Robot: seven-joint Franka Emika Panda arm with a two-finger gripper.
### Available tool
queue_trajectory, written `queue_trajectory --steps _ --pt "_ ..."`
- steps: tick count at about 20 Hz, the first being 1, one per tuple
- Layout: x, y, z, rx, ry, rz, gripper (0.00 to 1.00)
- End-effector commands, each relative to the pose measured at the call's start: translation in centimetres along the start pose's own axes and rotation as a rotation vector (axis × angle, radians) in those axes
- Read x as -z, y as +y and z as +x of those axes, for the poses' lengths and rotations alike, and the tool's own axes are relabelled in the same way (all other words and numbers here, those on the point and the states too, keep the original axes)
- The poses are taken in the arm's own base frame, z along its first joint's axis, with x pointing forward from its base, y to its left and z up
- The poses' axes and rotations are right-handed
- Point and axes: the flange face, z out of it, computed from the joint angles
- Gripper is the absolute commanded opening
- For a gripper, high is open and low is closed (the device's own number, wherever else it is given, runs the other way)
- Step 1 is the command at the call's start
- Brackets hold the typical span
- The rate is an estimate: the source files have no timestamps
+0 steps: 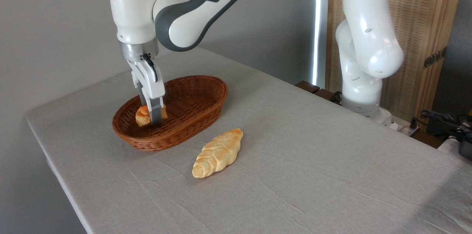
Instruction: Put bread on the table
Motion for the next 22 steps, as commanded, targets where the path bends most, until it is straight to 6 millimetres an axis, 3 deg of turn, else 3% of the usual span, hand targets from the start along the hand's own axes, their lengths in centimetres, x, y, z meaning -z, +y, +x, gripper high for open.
queue_trajectory --steps 1,3,6,9,12,16,20,21,22 --pt "3.2 0.4 -0.7 0.027 0.01 0.003 0.58" --pt "4.7 0.4 -1.4 0.035 0.003 -0.005 0.6" --pt "8.4 -0.7 -3.3 0.058 0.024 0.002 0.61" --pt "11.5 -3.0 -5.9 0.107 0.048 0.018 0.62" --pt "12.6 -6.4 -8.5 0.118 0.046 0.057 0.63" --pt "11.3 -12.1 -13.9 0.1 0.004 0.094 0.63" --pt "9.3 -15.2 -15.8 0.114 -0.002 0.114 0.7" --pt "8.4 -15.6 -15.6 0.113 -0.006 0.121 0.78" --pt "7.4 -16.2 -15.5 0.118 -0.011 0.127 0.92"
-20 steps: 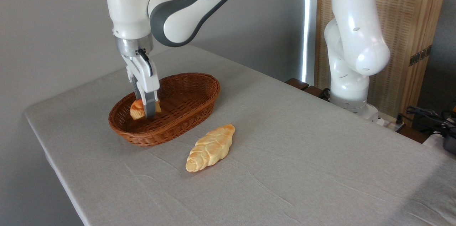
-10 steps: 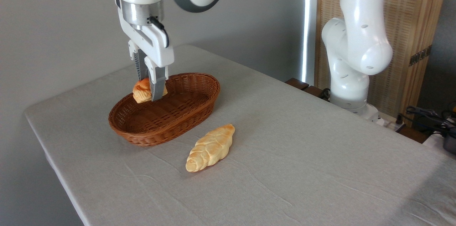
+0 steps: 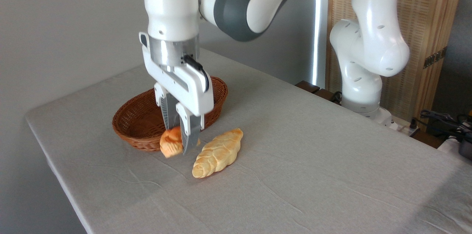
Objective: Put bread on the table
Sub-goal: 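Lower the roll onto the table beside the croissant and open the gripper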
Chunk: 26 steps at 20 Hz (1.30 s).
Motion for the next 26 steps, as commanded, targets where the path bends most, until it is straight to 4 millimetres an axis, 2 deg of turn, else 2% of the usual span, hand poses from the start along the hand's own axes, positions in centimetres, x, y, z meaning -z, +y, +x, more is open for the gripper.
queue_trajectory --steps 1,3,7,15,17,20,23,26 --pt "-3.5 -1.2 0.7 -0.004 -0.013 0.032 0.98" --pt "-5.0 -1.6 0.9 -0.004 -0.027 0.036 1.0" --pt "-5.9 -1.8 0.8 -0.004 -0.041 0.031 1.0" --pt "-5.4 -1.9 0.9 -0.003 -0.031 0.038 1.0" --pt "-3.6 -2.0 1.4 0.006 -0.002 0.054 1.0" --pt "0.6 -1.7 1.4 -0.012 0.057 0.088 1.0" --pt "3.7 -1.3 1.8 -0.007 0.102 0.111 1.0" --pt "5.4 -0.1 2.3 -0.024 0.071 0.07 1.0"
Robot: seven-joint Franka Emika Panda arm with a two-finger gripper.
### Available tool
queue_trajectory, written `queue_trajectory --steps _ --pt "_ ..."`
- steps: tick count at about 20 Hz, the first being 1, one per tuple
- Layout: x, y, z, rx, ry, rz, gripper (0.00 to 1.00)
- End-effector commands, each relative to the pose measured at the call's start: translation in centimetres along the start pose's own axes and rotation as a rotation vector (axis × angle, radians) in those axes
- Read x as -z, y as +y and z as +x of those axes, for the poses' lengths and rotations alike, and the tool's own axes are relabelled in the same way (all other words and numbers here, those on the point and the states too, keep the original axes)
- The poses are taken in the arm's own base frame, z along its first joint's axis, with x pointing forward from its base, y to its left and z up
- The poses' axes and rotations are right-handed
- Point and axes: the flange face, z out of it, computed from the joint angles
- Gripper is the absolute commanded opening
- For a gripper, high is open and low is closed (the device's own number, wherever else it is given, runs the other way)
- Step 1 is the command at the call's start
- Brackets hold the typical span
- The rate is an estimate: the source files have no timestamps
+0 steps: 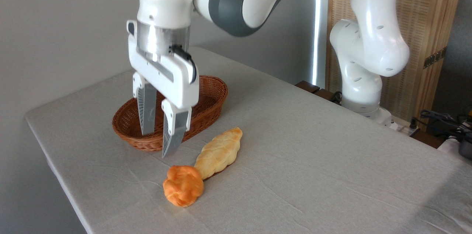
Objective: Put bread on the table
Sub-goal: 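Lower the roll onto the table beside the croissant and open the gripper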
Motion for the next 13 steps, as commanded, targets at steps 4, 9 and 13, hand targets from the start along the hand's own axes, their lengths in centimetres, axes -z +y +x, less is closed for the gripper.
queue_trajectory --steps 4,9,13 --pt "4.1 1.4 1.0 0.01 -0.081 -0.1 1.0" --pt "2.6 4.7 1.4 0.012 -0.204 -0.199 1.0" --pt "2.7 4.9 1.6 0.016 -0.204 -0.193 1.0"
